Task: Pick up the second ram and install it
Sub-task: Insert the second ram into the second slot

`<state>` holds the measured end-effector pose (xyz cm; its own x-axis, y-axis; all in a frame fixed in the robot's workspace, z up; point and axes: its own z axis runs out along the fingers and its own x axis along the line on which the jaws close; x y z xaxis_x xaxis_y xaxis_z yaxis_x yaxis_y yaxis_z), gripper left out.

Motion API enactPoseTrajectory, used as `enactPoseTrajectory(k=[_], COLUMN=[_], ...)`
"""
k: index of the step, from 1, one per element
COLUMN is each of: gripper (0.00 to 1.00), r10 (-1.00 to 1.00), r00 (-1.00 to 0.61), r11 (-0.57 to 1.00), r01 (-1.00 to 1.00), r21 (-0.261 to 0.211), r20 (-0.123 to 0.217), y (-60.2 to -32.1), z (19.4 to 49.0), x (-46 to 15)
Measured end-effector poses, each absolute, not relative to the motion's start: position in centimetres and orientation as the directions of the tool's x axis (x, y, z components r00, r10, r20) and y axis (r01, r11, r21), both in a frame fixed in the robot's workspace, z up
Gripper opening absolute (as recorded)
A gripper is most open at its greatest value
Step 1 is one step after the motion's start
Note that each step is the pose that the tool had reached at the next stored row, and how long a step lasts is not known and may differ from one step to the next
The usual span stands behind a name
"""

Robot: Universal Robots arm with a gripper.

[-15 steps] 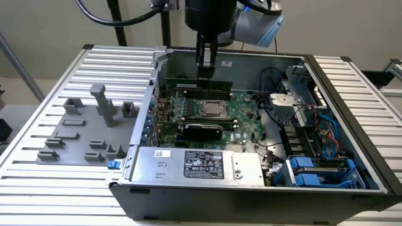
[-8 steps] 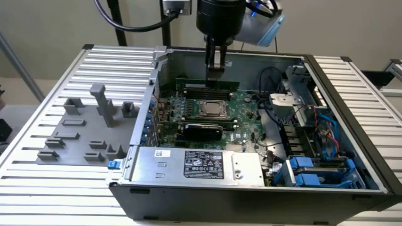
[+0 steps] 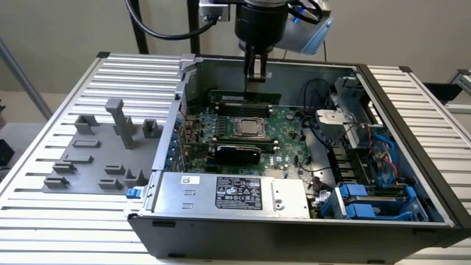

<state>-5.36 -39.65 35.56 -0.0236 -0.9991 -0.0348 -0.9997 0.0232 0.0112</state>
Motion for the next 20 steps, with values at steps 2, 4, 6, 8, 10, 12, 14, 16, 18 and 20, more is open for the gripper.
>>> enactPoseTrajectory(k=[2,4,6,8,10,12,14,16,18,20], gripper=[0.0,0.0,0.0,0.0,0.0,0.0,0.0,0.0,0.0,0.0], r10=[-0.999,-0.999,-0.999,-0.999,-0.999,-0.999,-0.999,-0.999,-0.999,-0.999], r00=[-0.023,-0.024,-0.024,-0.025,-0.029,-0.034,-0.038,-0.041,-0.041,-0.041], r11=[0.023,0.023,0.023,0.025,0.029,0.033,0.037,0.04,0.041,0.041], r01=[-1.0,-1.0,-1.0,-1.0,-1.0,-0.999,-0.999,-0.999,-0.999,-0.999], r21=[0.011,0.011,0.011,0.011,0.012,0.012,0.012,0.012,0.012,0.012], r20=[-0.035,-0.035,-0.035,-0.035,-0.035,-0.035,-0.035,-0.035,-0.035,-0.034], y=[-39.2,-38.8,-38.5,-38.3,-38.3,-38.2,-38.1,-38.0,-38.0,-38.0], z=[35.2,34.8,34.5,34.1,33.7,33.4,33.0,32.6,32.4,32.5], x=[-5.2,-4.9,-4.7,-4.5,-4.2,-4.0,-3.7,-3.6,-3.6,-3.6])
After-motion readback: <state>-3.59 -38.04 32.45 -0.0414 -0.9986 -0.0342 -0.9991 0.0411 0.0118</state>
